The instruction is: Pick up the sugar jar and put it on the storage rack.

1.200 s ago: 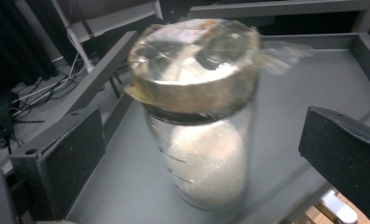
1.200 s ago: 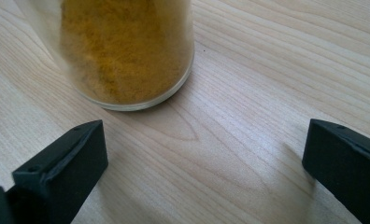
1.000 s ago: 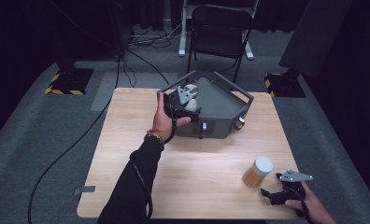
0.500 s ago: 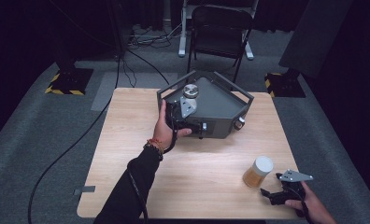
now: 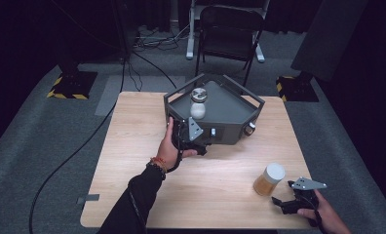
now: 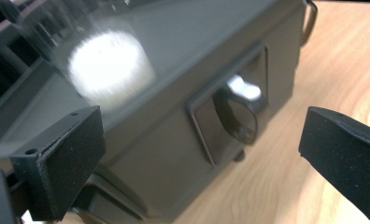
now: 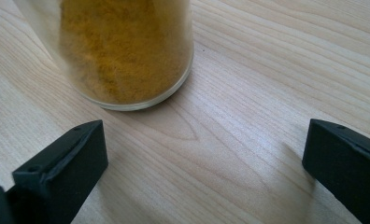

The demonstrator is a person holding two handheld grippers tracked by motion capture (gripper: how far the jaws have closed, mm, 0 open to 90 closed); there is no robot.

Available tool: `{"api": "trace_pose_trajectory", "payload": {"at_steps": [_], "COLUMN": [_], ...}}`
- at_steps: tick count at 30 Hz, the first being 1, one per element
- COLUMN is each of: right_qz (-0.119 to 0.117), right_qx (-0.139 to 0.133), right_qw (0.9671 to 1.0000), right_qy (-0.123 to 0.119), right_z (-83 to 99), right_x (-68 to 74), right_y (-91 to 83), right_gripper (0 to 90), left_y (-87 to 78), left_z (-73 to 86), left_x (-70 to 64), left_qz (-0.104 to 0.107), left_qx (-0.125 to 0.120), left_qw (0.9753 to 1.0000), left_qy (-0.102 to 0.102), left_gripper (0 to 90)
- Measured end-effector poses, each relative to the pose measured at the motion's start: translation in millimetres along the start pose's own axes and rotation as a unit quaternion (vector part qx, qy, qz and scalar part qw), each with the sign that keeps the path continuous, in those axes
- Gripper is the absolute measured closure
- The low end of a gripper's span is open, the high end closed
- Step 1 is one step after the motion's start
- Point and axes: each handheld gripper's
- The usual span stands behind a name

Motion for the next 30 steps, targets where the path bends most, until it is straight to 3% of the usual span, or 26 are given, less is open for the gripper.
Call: {"api": "trace_pose_trajectory", "payload": {"at_steps": [6, 17, 30], "right_qz": [0.0, 0.0, 0.001], "right_qx": [0.0, 0.0, 0.0], "right_qw": [1.0, 1.0, 1.0], "right_qy": [0.0, 0.0, 0.001], "right_z": [0.0, 0.0, 0.1], "right_x": [0.1, 0.1, 0.3], "right_y": [0.0, 0.0, -0.2], "right_gripper": [0.0, 0.0, 0.0], "left_y": [-3.1, -11.0, -27.7], "left_z": [10.3, 30.9, 52.1], "left_x": [-3.8, -4.7, -10.9], "left_qz": [0.009, 0.031, 0.045], "left_qx": [0.007, 0.022, 0.053], "left_qw": [0.9999, 0.9993, 0.9975], "left_qy": [0.005, -0.004, 0.015], "left_gripper": [0.1, 0.1, 0.1]}}
Point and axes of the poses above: each handheld gripper's, and its own axes: y roughly forward along the jaws, z roughly out of its underside, x roughly to its left, and after that the axes turned 3 degrees about -y, right-handed
